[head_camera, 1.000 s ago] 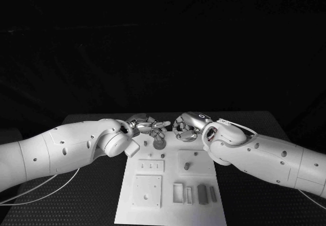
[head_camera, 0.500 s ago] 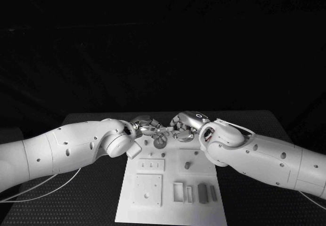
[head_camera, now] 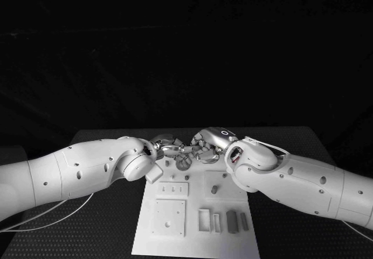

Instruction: Assemble the parts on the task board

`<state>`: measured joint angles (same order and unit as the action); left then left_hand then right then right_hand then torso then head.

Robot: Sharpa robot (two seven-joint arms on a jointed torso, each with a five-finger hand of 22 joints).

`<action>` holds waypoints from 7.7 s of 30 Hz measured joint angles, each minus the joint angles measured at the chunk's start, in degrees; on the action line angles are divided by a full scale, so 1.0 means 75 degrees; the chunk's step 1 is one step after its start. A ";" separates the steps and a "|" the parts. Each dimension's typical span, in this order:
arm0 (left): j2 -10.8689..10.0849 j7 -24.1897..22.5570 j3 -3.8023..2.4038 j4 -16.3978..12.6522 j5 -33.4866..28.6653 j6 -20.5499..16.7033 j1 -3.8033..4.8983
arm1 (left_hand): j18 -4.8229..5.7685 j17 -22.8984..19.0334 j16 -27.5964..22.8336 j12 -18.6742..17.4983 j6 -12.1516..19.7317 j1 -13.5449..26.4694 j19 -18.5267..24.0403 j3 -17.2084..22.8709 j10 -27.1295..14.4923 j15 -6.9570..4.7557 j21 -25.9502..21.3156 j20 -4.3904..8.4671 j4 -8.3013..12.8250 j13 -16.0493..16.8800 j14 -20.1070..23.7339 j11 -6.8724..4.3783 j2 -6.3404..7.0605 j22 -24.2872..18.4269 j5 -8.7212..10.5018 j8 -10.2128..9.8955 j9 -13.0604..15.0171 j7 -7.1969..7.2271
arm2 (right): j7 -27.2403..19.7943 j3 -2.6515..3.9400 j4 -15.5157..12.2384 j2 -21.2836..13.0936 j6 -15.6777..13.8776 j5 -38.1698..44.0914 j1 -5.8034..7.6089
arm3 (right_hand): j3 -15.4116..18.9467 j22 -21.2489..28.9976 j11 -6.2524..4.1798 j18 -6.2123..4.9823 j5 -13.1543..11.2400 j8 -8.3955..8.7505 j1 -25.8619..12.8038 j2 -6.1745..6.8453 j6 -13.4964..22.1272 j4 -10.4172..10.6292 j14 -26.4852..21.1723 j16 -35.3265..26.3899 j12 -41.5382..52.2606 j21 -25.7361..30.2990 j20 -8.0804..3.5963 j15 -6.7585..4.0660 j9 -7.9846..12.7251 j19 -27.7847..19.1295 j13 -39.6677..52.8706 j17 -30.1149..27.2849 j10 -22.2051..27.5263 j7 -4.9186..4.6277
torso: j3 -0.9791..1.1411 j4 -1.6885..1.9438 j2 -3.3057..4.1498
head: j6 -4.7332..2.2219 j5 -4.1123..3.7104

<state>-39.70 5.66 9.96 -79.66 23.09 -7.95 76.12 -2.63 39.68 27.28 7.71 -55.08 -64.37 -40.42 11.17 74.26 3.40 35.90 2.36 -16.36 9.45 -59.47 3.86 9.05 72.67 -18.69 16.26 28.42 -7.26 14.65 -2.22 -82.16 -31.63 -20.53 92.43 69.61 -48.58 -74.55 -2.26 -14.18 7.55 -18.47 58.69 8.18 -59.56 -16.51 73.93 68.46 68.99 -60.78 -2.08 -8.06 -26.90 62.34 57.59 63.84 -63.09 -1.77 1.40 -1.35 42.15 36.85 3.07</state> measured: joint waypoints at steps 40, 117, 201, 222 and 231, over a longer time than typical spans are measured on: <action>-0.0027 0.0358 0.0039 -0.0094 -0.1153 -0.0288 -0.0013 | 0.0062 0.0056 0.0000 0.0420 -0.0285 -0.0313 0.0219 0.0012 0.0078 -0.0001 0.0063 0.0024 0.0560 0.0251 0.0000 -0.0132 -0.0574 -0.0064 -0.0496 0.0273 0.0121 0.0201 | 0.0125 -0.0004 -0.0079 0.0083 -0.0012 0.0453 -0.0005 | -0.0048 0.0015 -0.0026 -0.0013 0.0119 0.0000 0.0030 0.0110 -0.0027 0.0006 0.0054 -0.0001 -0.0028 0.0000 -0.0024 -0.0003 0.0000 0.0026 0.0001 -0.0016 -0.0026 0.0027 | -0.0007 -0.0001 -0.0002 | 0.0071 0.0001; -0.0179 0.0421 0.0036 -0.0023 -0.0609 -0.0172 -0.0037 | 0.0176 0.0384 0.0741 0.1214 -0.0493 0.2330 0.0270 0.3288 0.0380 -0.0262 0.0622 0.0138 0.4344 0.0571 -0.0316 -0.0376 -0.1852 -0.0206 0.0036 0.0845 0.0511 0.0032 | -0.0711 -0.0028 0.0300 -0.0613 -0.0462 -0.0688 -0.0085 | 0.2011 0.0183 0.0765 0.0000 0.0539 0.0807 -0.0695 0.0970 0.1477 0.0041 -0.0948 -0.0562 -0.0512 0.0621 0.0588 0.0720 0.0089 -0.0919 -0.0425 -0.0288 0.1205 -0.0947 | -0.0001 -0.0001 -0.0009 | 0.0188 0.0088; -0.0214 0.2356 0.0504 -0.0183 0.4588 0.0639 -0.0388 | 0.0055 0.0840 0.5089 0.6072 -0.0753 0.2596 -0.1843 0.3439 0.0912 -0.1587 0.2933 0.0723 0.4324 0.4308 -0.1419 -0.1164 -0.1587 0.0298 -0.0337 0.0673 0.1131 0.0341 | -0.3344 0.0607 0.3278 -0.0485 0.0324 -0.7113 0.0690 | 0.2647 0.1041 0.1476 0.0236 0.1420 0.0406 -0.0653 -0.0097 0.1837 -0.0012 -0.3066 -0.5512 -0.4882 0.4231 0.1843 0.2019 0.0303 -0.4003 -0.6619 -0.4434 0.1886 -0.1310 | -0.0010 0.0004 -0.0007 | 0.0908 0.0242; -0.0186 0.2351 0.0488 -0.0180 0.4889 0.0669 -0.0462 | 0.0055 0.0769 0.5119 0.6072 -0.0819 0.2623 -0.1844 0.3454 0.0897 -0.1618 0.2963 0.0723 0.4305 0.4295 -0.1422 -0.1199 -0.1559 0.0303 -0.0342 0.0667 0.1150 0.0407 | -0.3356 0.0607 0.3307 -0.0442 0.0386 -0.7137 0.0690 | 0.2647 0.1026 0.1474 0.0235 0.1420 0.0407 -0.0653 -0.0097 0.1862 -0.0012 -0.3036 -0.5535 -0.4911 0.4230 0.1843 0.2045 0.0318 -0.4003 -0.6685 -0.4460 0.1830 -0.1334 | -0.0012 0.0004 -0.0007 | 0.0896 0.0240; -0.0195 0.2342 0.0486 -0.0191 0.4973 0.0650 -0.0469 | 0.0056 0.0725 0.5149 0.6072 -0.0821 0.2682 -0.1844 0.3458 0.0897 -0.1627 0.2963 0.0722 0.4300 0.4289 -0.1434 -0.1199 -0.1620 0.0302 -0.0340 0.0643 0.1150 0.0408 | -0.3358 0.0607 0.3310 -0.0423 0.0403 -0.7140 0.0690 | 0.2671 0.1018 0.1474 0.0235 0.1420 0.0407 -0.0653 -0.0097 0.1862 0.0011 -0.3036 -0.5535 -0.4940 0.4261 0.1843 0.2044 0.0326 -0.4003 -0.6707 -0.4468 0.1830 -0.1333 | -0.0012 0.0004 -0.0007 | 0.0907 0.0246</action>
<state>-41.17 23.23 13.61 -81.09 60.39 -3.08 72.60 -2.21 45.12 65.90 53.25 -61.23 -44.26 -54.24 37.11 80.98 -8.81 58.12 7.77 15.90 41.62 -70.22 -5.13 -3.10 74.93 -21.24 21.08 37.04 -4.21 -10.54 2.33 -57.34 -34.80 -17.51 38.88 74.78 -28.55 -66.91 8.80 -12.42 18.19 -15.42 53.79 7.46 -45.60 -16.42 51.17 26.95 31.93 -28.82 11.74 7.27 -24.46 32.32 7.28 30.33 -49.37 -11.77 1.30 -1.32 42.10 43.65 4.92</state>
